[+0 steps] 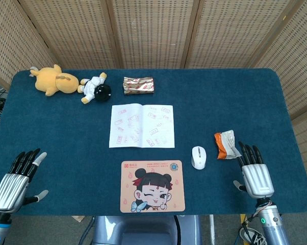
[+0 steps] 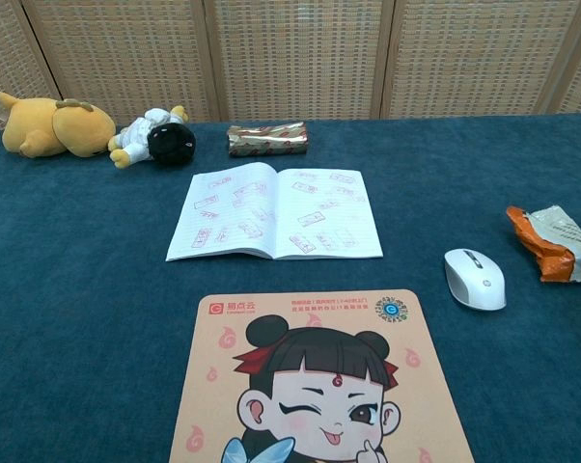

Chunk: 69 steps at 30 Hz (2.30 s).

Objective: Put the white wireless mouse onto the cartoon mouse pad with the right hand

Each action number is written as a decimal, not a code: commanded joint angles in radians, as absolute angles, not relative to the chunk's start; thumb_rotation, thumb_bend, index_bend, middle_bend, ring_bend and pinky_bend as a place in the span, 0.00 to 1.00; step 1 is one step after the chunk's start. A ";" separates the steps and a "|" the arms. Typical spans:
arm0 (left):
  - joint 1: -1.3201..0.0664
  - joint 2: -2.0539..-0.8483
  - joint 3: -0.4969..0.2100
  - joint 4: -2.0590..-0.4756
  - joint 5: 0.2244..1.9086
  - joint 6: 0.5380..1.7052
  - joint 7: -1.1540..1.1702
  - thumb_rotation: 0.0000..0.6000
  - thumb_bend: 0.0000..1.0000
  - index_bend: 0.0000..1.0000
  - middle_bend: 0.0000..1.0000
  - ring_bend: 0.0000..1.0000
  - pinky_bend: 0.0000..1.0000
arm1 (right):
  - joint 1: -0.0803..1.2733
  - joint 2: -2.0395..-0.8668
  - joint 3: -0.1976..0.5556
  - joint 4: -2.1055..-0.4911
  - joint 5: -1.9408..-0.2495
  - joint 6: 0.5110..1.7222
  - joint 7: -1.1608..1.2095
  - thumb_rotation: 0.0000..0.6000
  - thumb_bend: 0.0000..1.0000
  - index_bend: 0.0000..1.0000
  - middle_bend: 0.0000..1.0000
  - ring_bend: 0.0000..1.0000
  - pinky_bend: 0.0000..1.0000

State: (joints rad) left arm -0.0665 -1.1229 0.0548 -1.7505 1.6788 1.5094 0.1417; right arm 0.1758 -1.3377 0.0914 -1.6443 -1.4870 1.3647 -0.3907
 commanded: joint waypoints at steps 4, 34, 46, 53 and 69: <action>-0.068 -1.122 0.053 -1.749 1.674 1.505 0.138 1.00 0.06 0.00 0.00 0.00 0.00 | 0.254 -1.394 0.146 -1.644 -1.414 1.277 -0.477 1.00 0.00 0.00 0.00 0.00 0.00; -0.077 -1.115 0.046 -1.744 1.651 1.489 0.108 1.00 0.06 0.00 0.00 0.00 0.00 | 0.397 -1.605 0.174 -1.386 -1.240 1.149 -0.504 1.00 0.00 0.00 0.00 0.00 0.00; -0.081 -1.117 0.045 -1.741 1.643 1.480 0.107 1.00 0.06 0.00 0.00 0.00 0.00 | 0.432 -1.649 0.176 -1.326 -1.209 1.109 -0.503 1.00 0.00 0.00 0.00 0.00 0.00; -0.085 -1.120 0.048 -1.740 1.641 1.467 0.110 1.00 0.06 0.00 0.00 0.00 0.00 | 0.455 -1.678 0.178 -1.302 -1.200 1.094 -0.508 1.00 0.00 0.00 0.00 0.00 0.00; -0.091 -1.119 0.045 -1.737 1.628 1.457 0.098 1.00 0.06 0.00 0.00 0.00 0.00 | 0.515 -1.721 0.191 -1.326 -1.183 1.096 -0.575 1.00 0.00 0.00 0.00 0.00 0.00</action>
State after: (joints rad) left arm -0.0910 -1.1187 0.0454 -1.7368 1.6283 1.4568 0.0980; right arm 0.5118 -1.7189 0.1888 -1.3229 -1.1854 1.0947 -0.5708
